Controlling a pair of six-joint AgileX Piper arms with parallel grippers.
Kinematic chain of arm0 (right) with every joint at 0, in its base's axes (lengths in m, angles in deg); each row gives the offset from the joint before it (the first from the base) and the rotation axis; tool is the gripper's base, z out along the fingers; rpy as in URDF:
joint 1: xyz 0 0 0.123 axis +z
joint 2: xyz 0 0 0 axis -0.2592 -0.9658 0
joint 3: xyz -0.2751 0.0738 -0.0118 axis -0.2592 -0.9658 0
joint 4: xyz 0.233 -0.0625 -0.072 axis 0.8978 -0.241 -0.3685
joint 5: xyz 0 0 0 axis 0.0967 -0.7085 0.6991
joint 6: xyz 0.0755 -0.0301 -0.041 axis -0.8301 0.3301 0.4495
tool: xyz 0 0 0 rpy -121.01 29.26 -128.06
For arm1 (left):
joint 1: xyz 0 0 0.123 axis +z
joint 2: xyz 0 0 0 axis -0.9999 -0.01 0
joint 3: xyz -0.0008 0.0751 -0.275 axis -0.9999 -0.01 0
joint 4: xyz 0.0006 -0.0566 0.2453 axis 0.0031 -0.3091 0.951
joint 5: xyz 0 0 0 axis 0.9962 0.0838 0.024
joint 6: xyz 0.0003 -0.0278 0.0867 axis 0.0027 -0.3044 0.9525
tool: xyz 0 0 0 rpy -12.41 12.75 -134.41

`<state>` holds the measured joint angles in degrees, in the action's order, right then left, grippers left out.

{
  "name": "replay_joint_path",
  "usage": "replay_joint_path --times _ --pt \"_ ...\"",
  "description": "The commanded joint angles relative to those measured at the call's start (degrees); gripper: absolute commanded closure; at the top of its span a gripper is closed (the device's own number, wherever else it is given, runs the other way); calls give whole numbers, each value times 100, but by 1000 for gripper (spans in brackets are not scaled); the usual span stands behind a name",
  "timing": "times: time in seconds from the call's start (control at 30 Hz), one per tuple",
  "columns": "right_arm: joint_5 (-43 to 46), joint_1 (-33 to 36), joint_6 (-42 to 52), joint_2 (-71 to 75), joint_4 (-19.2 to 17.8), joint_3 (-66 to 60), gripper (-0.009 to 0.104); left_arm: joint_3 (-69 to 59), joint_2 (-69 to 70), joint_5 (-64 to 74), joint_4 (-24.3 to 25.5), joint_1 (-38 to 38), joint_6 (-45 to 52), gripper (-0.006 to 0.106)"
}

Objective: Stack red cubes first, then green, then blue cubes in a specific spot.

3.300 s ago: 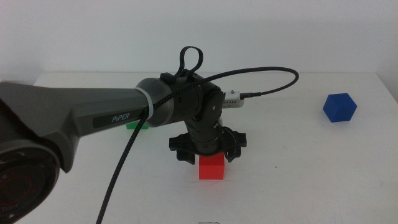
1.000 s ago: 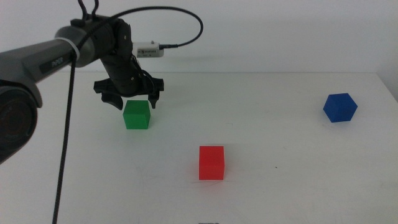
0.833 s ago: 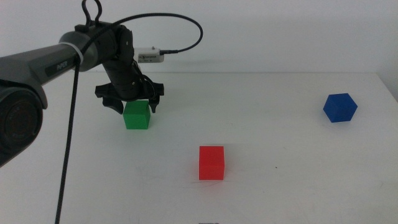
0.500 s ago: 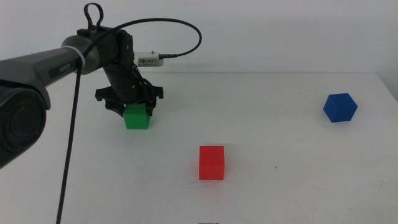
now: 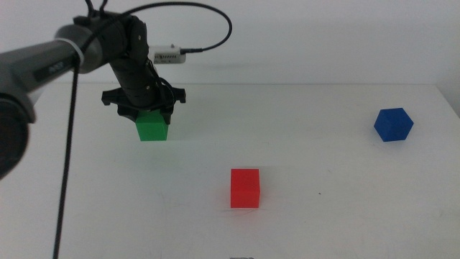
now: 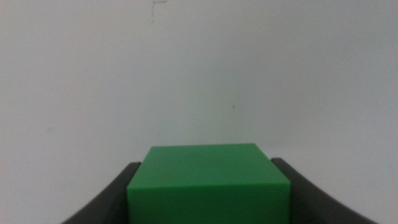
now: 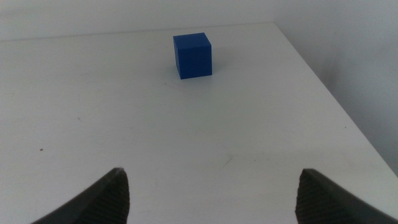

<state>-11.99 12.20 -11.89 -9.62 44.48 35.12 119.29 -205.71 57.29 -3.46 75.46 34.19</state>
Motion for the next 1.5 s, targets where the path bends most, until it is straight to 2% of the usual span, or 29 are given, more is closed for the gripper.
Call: replay_joint_path --times 0.0,0.17,0.33,0.47,0.73,1.07,1.47 --pt "425 -35 74 128 -31 101 22 -113 711 -151 40 -124 -176 75" --pt "425 -35 74 128 -31 101 22 -1232 1533 -630 187 -399 -728 75" --pt "425 -35 74 128 -31 101 22 -1789 2139 -620 515 -854 -1328 75" --pt "425 -35 74 128 -31 101 22 -1823 2269 -436 785 -1294 -1903 75" --pt "425 -35 74 128 -31 101 22 -1671 2106 -526 756 -2190 -2832 75" --pt "425 -35 74 128 -31 101 22 -985 1578 -309 591 -2718 -2874 75" --pt "425 -35 74 128 -31 101 22 -905 1430 -192 443 -2818 -2924 75"
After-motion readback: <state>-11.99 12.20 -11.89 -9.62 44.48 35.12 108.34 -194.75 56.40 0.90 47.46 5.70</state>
